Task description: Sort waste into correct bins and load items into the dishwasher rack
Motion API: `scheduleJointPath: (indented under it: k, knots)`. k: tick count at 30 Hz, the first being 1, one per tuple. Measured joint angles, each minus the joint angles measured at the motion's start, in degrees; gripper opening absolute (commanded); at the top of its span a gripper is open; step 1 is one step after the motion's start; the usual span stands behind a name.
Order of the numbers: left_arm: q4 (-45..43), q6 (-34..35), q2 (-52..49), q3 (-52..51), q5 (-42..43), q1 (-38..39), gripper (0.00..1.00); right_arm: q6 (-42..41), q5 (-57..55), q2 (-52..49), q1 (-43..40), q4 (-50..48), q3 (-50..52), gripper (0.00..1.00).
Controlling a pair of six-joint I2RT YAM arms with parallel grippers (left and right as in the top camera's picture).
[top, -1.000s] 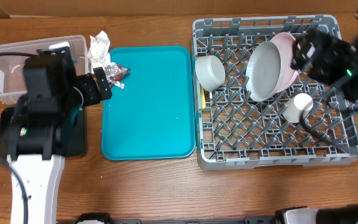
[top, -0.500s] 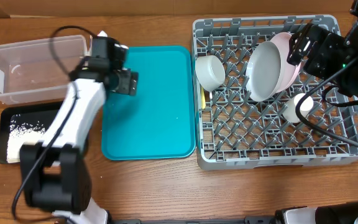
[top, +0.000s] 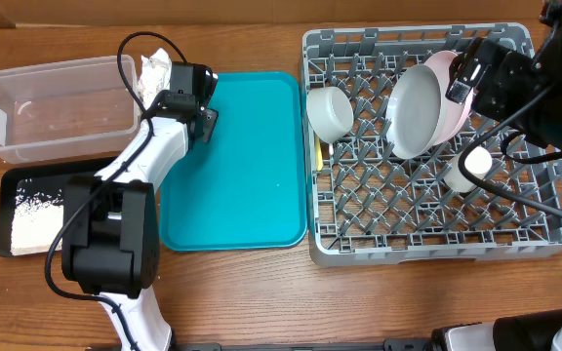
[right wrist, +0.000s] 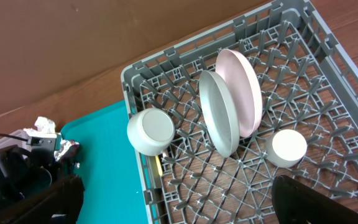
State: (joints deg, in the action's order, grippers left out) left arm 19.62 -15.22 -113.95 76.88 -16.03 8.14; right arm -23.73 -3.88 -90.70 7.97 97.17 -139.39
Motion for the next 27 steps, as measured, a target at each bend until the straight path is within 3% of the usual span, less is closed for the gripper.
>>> scheduleJointPath:
  k: [1, 4, 5, 9, 17, 22, 27]
  knots:
    - [-0.5, 0.0, -0.7, 0.0, 0.2, -0.2, 0.59, 0.0, 0.0, 0.0, 0.0, 0.0, 0.0, 1.0]
    - [-1.6, -0.2, -3.6, 0.0, 0.4, -0.4, 0.12, 0.0, 0.0, 0.0, 0.0, 0.0, 0.0, 1.0]
    - [-1.8, -0.1, -4.2, 0.0, 0.4, -0.4, 0.04, 0.0, 0.0, 0.0, 0.0, 0.0, 0.0, 1.0]
    - [1.0, 0.0, -4.9, 0.6, 0.6, -0.1, 0.04, 0.0, 0.0, 0.0, 0.0, 0.0, 0.0, 1.0]
    - [20.0, 1.8, 1.9, 13.9, 1.2, 3.1, 0.04, 0.0, 0.1, 0.0, 0.0, 0.0, 0.0, 1.0]
    - [19.1, 1.9, 7.2, 20.5, -2.7, -0.1, 0.04, 0.0, 0.1, 0.0, 0.0, 0.0, 0.0, 1.0]
    - [18.4, 4.7, 5.3, 20.7, -4.2, -9.2, 0.04, -0.1, 0.1, 0.0, 0.0, 0.0, 0.0, 1.0]
